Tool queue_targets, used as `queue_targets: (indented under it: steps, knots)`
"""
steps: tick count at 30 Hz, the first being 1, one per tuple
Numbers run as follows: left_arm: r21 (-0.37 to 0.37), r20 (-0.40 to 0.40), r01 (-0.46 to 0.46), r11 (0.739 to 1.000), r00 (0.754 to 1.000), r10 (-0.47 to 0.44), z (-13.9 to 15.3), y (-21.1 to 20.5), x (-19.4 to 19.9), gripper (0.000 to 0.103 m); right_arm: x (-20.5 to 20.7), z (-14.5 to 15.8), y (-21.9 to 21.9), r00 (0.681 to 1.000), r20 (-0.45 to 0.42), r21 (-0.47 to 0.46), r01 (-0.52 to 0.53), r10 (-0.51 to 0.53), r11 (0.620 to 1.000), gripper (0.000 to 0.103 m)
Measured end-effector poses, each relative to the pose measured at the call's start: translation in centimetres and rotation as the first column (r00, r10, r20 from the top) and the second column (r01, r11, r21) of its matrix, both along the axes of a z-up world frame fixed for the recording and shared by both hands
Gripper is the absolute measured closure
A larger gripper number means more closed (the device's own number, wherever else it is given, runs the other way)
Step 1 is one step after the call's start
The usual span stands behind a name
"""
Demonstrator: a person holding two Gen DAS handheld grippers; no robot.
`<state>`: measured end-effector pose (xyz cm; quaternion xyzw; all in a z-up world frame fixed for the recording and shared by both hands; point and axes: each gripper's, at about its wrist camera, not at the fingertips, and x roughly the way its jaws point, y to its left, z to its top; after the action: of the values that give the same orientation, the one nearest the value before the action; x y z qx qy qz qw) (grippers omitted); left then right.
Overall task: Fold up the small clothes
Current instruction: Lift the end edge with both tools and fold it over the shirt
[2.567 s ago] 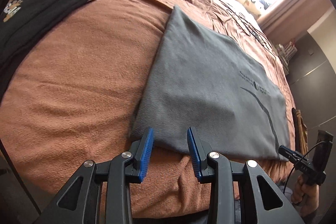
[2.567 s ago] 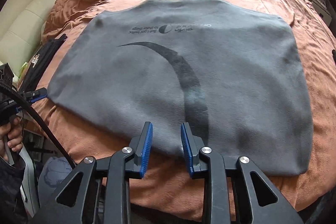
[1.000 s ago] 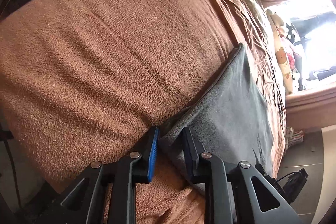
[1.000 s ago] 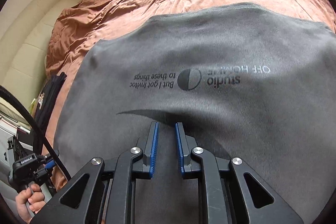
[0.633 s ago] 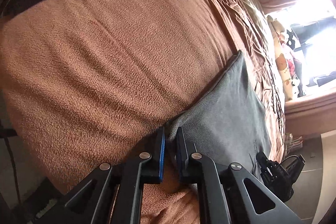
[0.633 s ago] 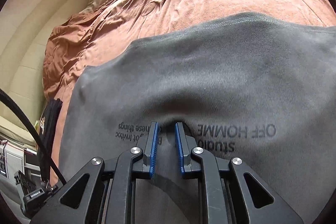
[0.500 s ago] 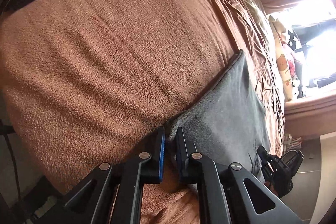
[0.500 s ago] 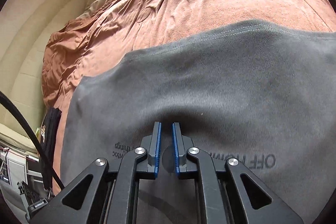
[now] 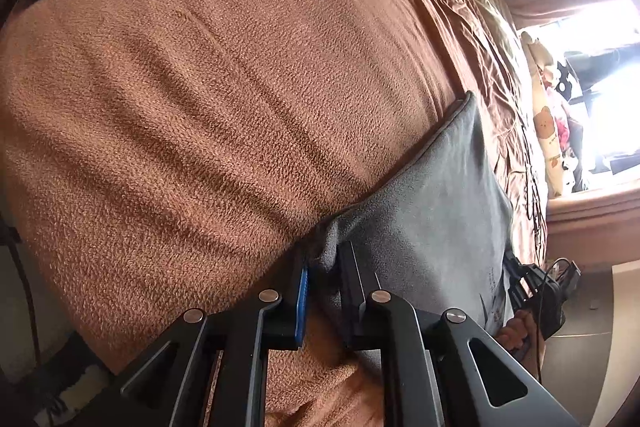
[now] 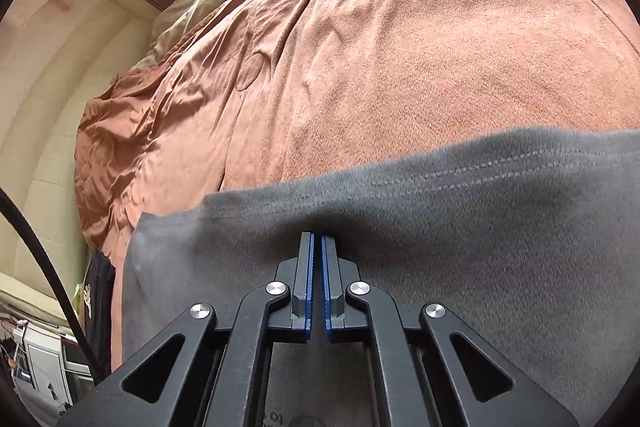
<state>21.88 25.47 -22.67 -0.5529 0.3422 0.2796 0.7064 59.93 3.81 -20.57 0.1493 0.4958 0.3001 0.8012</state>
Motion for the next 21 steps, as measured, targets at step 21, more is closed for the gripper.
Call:
queue_targets:
  steps: [21]
  knots:
    - [0.009,0.227,0.04,0.999,0.973,-0.041,4.2,0.9,0.1,0.096,-7.0,5.0,-3.6,1.0,0.017,0.07,-0.027,0.026,0.997,0.103]
